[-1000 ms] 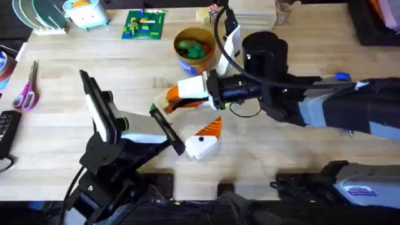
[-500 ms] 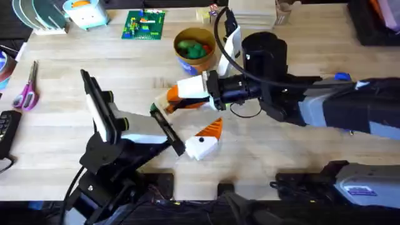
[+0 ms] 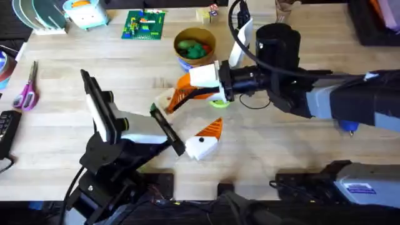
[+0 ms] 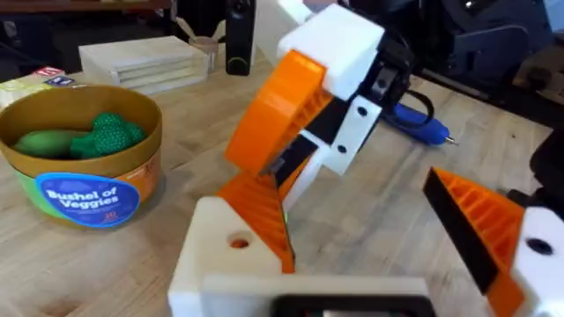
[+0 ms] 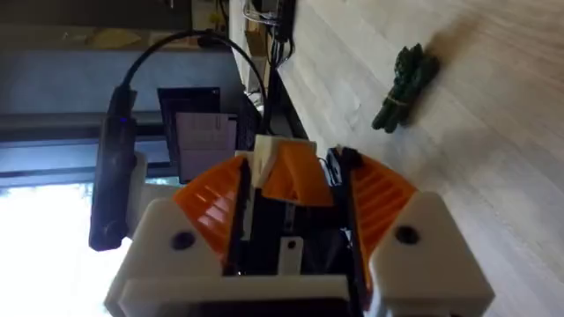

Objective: Pick up the gripper from the table and insert it into the empty holder that is missing its gripper. Then pick up a screw, insert it into the mounting hole, and use the screwdriver to tighten it. Finally, clean up the table by picking up the vegetable and placing it into the bucket.

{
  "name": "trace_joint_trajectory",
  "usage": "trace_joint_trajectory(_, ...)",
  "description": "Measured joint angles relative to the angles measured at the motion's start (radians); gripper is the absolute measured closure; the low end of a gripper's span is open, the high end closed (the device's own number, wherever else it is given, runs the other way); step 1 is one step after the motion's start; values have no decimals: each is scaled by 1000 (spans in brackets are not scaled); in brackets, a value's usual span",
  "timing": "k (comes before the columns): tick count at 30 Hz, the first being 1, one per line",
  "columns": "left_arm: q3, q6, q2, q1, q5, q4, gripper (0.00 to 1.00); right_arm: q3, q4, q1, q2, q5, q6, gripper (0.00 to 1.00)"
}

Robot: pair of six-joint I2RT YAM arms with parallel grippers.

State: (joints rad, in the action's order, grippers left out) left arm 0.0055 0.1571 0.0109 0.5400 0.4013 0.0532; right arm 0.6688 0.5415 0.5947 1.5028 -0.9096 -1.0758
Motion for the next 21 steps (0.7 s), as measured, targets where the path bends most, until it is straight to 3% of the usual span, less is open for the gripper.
trace_joint_trajectory(7,0,0,0,0,0,0,8,0,-11,-15,0,-50,75,398)
trace_joint_trajectory(14,0,1,0,0,1,1,8,0,-122,-16,0,-60,139,528)
trace_joint_trajectory(21,0,1,0,0,3,1,8,1,-125,-17,0,-65,167,539)
